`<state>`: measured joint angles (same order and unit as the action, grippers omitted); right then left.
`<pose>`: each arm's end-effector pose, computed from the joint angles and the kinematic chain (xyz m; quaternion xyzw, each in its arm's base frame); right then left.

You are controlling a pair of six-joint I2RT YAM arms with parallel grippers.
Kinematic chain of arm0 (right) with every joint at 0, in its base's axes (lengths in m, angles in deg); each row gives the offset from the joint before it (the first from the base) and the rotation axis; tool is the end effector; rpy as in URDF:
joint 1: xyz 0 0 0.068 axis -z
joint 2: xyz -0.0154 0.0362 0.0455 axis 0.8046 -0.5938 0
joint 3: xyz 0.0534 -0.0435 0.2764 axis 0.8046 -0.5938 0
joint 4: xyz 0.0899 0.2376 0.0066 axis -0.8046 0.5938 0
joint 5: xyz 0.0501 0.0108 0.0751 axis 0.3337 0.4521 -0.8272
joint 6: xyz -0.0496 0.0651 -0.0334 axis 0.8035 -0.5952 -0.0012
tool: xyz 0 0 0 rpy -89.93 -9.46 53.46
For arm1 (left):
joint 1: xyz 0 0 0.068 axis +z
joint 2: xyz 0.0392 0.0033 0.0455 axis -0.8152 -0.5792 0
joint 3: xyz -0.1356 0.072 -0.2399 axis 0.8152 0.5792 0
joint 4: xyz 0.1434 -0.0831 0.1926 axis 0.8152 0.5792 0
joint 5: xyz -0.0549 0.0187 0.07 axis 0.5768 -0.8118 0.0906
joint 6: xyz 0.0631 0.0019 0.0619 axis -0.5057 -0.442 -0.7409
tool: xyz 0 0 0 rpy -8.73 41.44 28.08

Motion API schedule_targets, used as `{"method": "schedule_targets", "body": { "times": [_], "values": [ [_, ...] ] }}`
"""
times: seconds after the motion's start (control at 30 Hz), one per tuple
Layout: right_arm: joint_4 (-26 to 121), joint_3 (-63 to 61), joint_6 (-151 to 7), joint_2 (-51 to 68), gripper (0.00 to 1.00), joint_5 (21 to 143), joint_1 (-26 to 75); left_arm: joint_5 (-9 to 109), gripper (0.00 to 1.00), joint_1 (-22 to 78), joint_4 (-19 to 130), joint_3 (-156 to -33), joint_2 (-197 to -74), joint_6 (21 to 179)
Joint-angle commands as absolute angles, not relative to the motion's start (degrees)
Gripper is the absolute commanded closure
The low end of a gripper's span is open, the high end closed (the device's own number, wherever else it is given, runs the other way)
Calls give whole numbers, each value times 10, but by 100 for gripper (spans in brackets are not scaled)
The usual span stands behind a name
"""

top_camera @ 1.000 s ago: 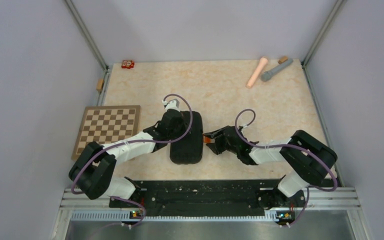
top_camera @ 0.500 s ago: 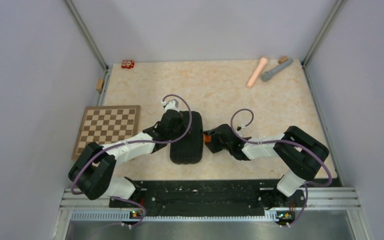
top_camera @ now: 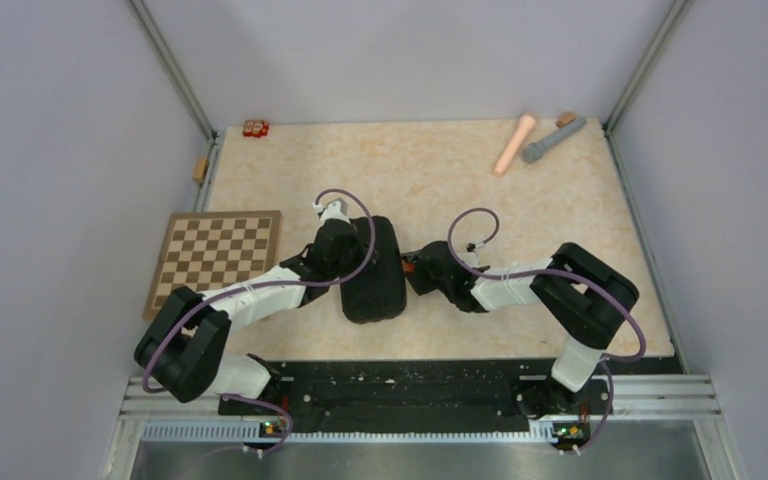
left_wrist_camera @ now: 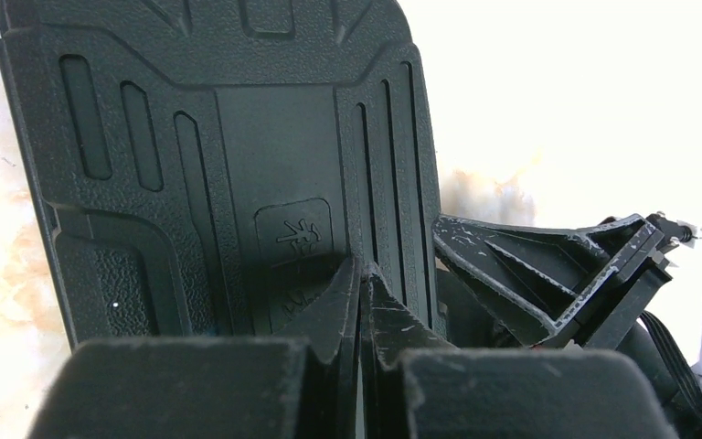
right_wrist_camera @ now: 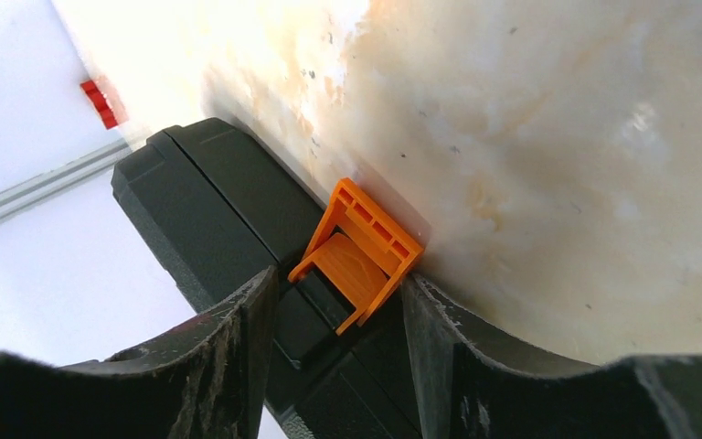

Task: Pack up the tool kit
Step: Close the toolbox at the center of the board.

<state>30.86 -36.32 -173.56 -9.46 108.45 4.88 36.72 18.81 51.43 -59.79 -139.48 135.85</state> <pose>0.2479 0.2441 0.1158 0.5052 0.7514 0.3604 0.2241 0.2542 -0.1746 0.1818 -0.1140 0.8826 -0.2728 0.3654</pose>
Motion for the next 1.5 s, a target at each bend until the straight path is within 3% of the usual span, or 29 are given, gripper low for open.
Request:
{"method": "schedule_targets", "body": {
  "times": [0.0,0.17,0.43,0.7,1.03,1.47],
  "values": [
    [293,-368,-1657,-128,50,1140,68,415,98,192,637,-552,-1420,1356],
    [252,-402,-1603,-117,53,1174,70,436,98,200,623,-540,-1432,1363],
    [-37,-493,-1412,-132,54,1192,69,443,98,204,621,-537,-1445,1362],
    [-243,-527,-1334,-191,68,1143,73,440,98,205,623,-530,-1444,1365],
    [207,-432,-1504,-66,50,1093,61,428,98,206,643,-530,-1421,1367],
    [254,-426,-1643,-64,45,1074,50,427,98,206,654,-539,-1421,1364]
  ]
}}
